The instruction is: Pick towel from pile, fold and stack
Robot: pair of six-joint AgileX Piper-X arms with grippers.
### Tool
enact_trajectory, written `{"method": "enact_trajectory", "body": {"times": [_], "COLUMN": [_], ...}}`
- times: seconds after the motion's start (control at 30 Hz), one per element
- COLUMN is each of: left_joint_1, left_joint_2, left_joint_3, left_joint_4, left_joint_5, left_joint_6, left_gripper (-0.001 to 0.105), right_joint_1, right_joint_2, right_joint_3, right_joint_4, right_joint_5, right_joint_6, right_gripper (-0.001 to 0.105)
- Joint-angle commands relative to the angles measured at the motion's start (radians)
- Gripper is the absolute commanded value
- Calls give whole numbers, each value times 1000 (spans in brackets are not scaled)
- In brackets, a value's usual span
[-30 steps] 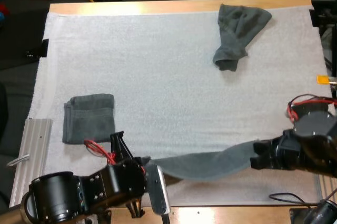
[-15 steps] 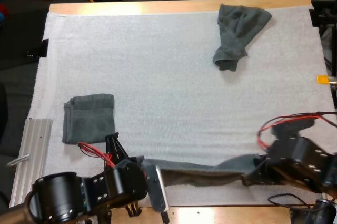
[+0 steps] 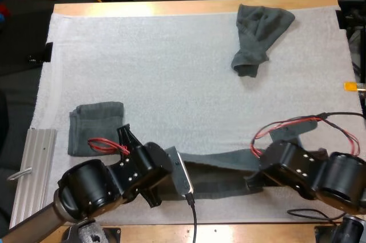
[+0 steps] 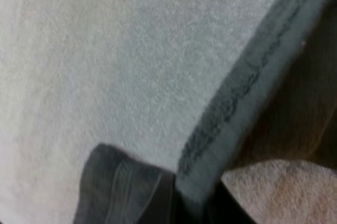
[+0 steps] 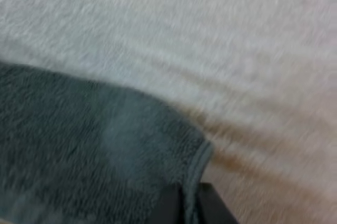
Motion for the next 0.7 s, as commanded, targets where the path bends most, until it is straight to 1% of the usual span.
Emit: {"method": "enact_trajectory", "body": {"times": [0.0,0.1,0.2,0.37,0.5,0.6,0.67], "left_joint_1": [14,39,57,60,60,66,84], "left_joint_2": [3,3,10,20,25,28,32], "left_joint_3": [6,34,57,91,131,157,165], "left_joint_4": [-24,-68,-99,-140,-190,-215,-241], "left_joint_5": [15,24,26,24,19,4,-1], "left_joint_6": [9,22,28,34,34,34,34], "left_gripper": [0,0,0,0,0,0,0], "right_joint_1": [0,0,0,-8,-66,-115,-149], "right_joint_2": [10,42,76,125,165,188,202], "right_joint_3": [-2,-2,-2,-2,-2,-2,-2], "right_joint_4": [-7,-31,-34,-83,-114,-158,-174], "right_joint_5": [30,45,90,138,129,85,44], "right_joint_6": [-26,-56,-65,-110,-139,-176,-181], "right_gripper": [1,1,1,1,1,1,1]}}
